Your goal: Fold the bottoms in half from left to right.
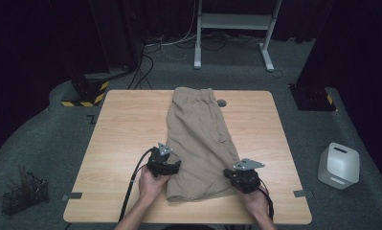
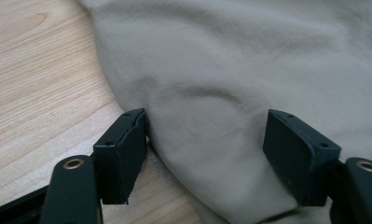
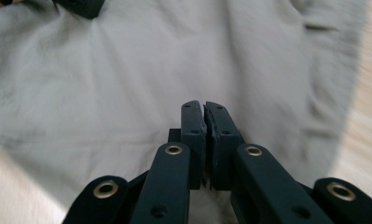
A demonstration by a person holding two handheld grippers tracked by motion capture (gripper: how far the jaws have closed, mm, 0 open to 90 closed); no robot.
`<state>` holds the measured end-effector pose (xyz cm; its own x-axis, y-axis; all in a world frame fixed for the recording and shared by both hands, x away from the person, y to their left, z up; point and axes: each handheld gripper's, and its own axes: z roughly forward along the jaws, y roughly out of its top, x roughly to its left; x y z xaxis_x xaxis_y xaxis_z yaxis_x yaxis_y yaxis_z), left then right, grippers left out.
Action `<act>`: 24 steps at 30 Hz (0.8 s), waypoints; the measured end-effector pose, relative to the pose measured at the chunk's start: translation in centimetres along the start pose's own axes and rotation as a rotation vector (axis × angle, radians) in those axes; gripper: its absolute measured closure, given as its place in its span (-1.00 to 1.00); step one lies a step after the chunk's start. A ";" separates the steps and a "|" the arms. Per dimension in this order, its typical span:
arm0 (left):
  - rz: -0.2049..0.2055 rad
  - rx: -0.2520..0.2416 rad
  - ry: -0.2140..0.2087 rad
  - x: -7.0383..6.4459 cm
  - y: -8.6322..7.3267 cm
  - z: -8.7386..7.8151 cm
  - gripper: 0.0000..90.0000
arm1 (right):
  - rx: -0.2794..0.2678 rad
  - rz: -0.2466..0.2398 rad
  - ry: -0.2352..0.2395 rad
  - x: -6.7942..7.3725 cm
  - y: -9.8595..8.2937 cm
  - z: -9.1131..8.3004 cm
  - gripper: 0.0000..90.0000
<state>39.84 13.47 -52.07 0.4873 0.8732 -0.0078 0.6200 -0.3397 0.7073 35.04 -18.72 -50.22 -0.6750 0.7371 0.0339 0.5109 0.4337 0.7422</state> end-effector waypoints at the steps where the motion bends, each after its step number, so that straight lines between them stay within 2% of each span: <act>1: 0.000 -0.002 0.002 0.2 0.0 0.0 -0.35 | -0.001 0.007 -0.002 -0.1 -0.5 -0.5 0.93; 4: -0.004 -0.006 0.005 0.5 0.0 0.1 -0.37 | 0.007 0.008 -0.004 -0.2 -1.8 -1.6 0.93; 6: -0.004 -0.007 0.006 0.5 0.0 0.1 -0.37 | 0.007 0.002 0.011 -0.2 -2.8 -2.4 0.90; 9: -0.009 -0.007 0.010 0.5 0.0 0.1 -0.37 | -0.030 0.023 -0.009 -0.5 -3.2 -3.4 0.68; 13: -0.016 -0.005 0.001 0.5 0.1 0.0 -0.34 | -0.097 0.093 -0.026 -1.2 -2.0 -3.7 0.44; 17: -0.026 -0.010 -0.005 0.6 0.1 -0.1 -0.33 | -0.127 0.092 -0.036 -1.4 -0.3 -2.8 0.30; 19: -0.029 -0.012 -0.006 0.7 0.1 0.0 -0.33 | -0.095 0.103 -0.063 -1.5 0.5 -1.7 0.26; 22: -0.028 -0.008 -0.005 0.7 0.1 0.0 -0.33 | -0.010 0.115 -0.122 -2.2 0.9 0.8 0.28; 24: -0.018 -0.007 0.002 0.6 0.0 0.1 -0.33 | 0.034 0.117 -0.132 -2.7 0.7 1.8 0.35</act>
<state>40.18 13.94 -52.08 0.4752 0.8797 -0.0189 0.6242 -0.3219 0.7119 38.21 -19.44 -51.01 -0.5348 0.8445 0.0288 0.6010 0.3562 0.7155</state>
